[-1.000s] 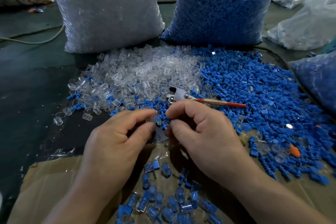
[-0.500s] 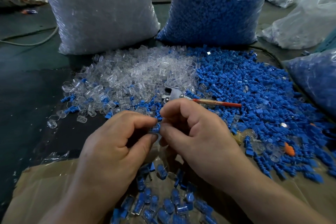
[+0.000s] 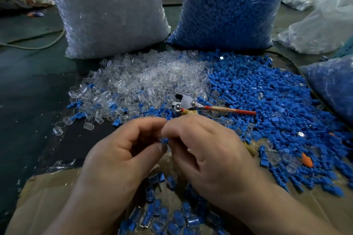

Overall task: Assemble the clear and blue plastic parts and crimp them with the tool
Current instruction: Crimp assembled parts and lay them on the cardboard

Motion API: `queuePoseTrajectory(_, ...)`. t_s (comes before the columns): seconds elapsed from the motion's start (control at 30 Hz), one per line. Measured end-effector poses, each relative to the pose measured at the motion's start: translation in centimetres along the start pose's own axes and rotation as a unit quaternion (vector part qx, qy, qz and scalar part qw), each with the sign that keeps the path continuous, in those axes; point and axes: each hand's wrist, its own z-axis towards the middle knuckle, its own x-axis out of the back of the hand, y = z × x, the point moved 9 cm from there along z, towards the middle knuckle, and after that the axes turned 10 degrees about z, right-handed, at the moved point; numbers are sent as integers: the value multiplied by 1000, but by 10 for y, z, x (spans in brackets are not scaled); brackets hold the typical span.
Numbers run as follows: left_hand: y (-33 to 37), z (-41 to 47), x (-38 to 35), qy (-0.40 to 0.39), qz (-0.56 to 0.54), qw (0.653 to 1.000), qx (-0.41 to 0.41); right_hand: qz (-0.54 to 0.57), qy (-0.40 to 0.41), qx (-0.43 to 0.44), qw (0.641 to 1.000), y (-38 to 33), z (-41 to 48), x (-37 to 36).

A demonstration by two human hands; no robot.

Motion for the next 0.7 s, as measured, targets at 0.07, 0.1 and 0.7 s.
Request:
queuePoseTrajectory(0.07, 4, -2, 2, 5, 49, 999, -19, -9, -11, 25, 1000, -5, 0, -3)
queuePoseTrajectory(0.1, 7, -2, 3, 13, 83, 996, -29, -12, -16, 30, 999, -6, 0, -4)
queuePoseTrajectory(0.7, -24, -1, 12, 62, -18, 995, 78, -305, -79, -200, 928, 54, -3, 21)
